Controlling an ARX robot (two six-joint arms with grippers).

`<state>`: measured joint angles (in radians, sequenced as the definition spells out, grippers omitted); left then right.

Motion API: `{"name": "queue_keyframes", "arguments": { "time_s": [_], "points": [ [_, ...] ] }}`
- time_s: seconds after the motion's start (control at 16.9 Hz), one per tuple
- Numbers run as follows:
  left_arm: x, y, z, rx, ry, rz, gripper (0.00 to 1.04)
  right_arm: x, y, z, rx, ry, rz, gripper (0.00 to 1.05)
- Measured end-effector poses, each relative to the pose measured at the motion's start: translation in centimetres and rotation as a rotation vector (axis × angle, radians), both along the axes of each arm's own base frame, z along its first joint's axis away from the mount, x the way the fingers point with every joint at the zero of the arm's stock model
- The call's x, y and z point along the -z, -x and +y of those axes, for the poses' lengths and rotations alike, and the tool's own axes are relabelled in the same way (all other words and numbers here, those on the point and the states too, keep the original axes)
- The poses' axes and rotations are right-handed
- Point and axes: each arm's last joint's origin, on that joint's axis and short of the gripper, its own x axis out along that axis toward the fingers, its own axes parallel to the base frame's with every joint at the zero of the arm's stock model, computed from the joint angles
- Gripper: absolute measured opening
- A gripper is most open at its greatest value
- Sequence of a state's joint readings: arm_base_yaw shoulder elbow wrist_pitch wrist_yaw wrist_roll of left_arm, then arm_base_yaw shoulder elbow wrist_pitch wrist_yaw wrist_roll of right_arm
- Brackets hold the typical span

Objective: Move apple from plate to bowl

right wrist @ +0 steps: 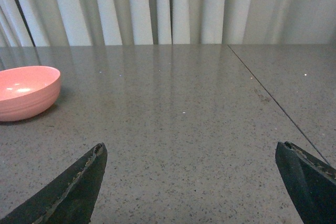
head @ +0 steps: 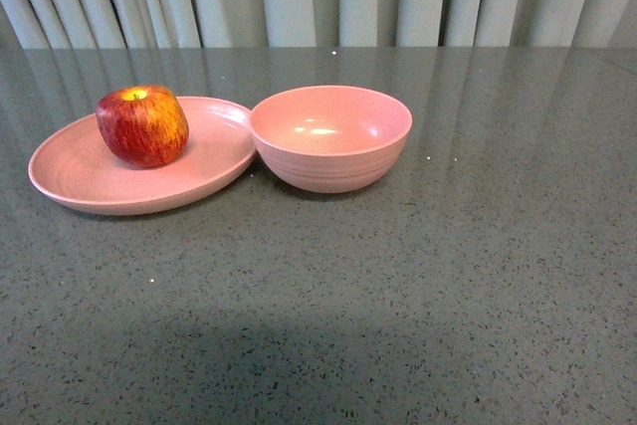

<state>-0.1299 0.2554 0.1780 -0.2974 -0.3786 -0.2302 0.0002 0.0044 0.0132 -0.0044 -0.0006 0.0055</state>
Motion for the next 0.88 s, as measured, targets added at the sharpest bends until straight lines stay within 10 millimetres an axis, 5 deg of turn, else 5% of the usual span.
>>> {"name": "queue_keyframes", "arguments": {
  "time_s": [0.35,0.53,0.88],
  "points": [
    [-5.0,-3.9,0.3,0.13,-0.003,-0.159,0.98,0.0,0.0,0.0,0.001,0.0,0.0,0.98],
    [-9.3,-10.0,-0.4,0.312,-0.047,-0.221,0.98,0.0,0.0,0.0,0.001,0.0,0.0,0.98],
    [-10.5,-19.8,-2.7,0.473,-0.014,-0.033,0.98,0.0,0.0,0.0,0.001,0.0,0.0,0.98]
  ]
}}
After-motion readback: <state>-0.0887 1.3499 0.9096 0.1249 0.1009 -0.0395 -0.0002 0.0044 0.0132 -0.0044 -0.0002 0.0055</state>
